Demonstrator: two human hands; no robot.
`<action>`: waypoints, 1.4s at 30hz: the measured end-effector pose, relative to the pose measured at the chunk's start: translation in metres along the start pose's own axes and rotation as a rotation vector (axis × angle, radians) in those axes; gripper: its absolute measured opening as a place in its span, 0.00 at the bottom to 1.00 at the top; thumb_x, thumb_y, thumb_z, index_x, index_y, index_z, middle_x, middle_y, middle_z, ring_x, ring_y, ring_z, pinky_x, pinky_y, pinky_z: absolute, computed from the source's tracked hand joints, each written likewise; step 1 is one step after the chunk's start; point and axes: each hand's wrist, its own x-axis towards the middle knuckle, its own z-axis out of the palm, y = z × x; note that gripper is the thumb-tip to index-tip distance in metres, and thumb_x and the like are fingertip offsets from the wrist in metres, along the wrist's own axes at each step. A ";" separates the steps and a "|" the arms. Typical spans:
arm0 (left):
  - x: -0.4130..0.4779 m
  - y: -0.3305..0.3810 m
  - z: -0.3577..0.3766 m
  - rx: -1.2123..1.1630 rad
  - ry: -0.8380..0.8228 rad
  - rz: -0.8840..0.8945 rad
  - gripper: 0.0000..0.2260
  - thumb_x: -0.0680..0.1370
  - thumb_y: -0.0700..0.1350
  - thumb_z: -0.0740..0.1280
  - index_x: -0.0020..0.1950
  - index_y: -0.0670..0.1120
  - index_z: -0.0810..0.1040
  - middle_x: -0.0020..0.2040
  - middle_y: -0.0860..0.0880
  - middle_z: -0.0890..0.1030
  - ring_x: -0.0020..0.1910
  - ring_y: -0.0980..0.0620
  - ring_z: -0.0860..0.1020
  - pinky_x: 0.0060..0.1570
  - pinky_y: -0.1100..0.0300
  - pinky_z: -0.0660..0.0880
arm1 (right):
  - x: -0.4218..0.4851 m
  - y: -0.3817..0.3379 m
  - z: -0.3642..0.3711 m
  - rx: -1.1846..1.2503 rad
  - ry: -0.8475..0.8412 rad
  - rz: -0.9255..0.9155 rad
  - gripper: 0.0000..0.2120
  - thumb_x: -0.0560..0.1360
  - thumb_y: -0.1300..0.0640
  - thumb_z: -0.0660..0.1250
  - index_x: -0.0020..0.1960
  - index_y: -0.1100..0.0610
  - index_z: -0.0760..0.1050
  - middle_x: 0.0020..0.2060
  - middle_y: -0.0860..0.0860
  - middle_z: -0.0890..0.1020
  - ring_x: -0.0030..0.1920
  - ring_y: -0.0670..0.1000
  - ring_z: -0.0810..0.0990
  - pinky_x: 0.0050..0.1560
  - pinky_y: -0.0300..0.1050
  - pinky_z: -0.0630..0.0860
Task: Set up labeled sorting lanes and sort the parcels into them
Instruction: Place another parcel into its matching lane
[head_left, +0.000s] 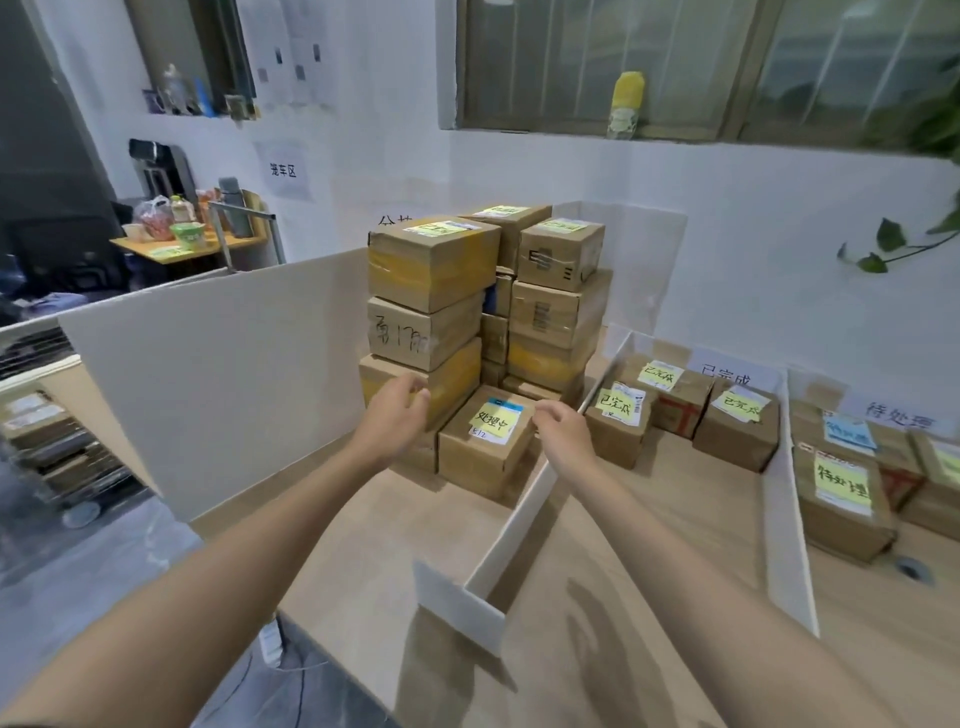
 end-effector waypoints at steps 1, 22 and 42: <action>0.013 -0.001 0.004 0.010 -0.004 0.002 0.16 0.82 0.44 0.56 0.67 0.42 0.70 0.63 0.45 0.75 0.63 0.47 0.73 0.60 0.55 0.70 | 0.013 0.000 0.004 0.008 0.007 0.006 0.16 0.82 0.56 0.55 0.67 0.54 0.72 0.59 0.49 0.77 0.51 0.44 0.73 0.44 0.36 0.71; 0.151 -0.063 0.109 0.112 -0.334 0.000 0.17 0.82 0.44 0.55 0.69 0.40 0.69 0.66 0.42 0.74 0.64 0.46 0.71 0.58 0.57 0.67 | 0.139 0.070 0.056 0.030 0.091 0.239 0.14 0.81 0.58 0.58 0.65 0.56 0.74 0.55 0.45 0.77 0.53 0.45 0.74 0.41 0.32 0.68; 0.203 -0.112 0.162 -0.080 -0.618 -0.156 0.12 0.83 0.45 0.53 0.64 0.46 0.69 0.59 0.47 0.77 0.45 0.54 0.75 0.34 0.70 0.67 | 0.169 0.120 0.118 -0.002 0.229 0.443 0.19 0.74 0.67 0.58 0.60 0.54 0.77 0.59 0.50 0.80 0.57 0.51 0.78 0.57 0.47 0.76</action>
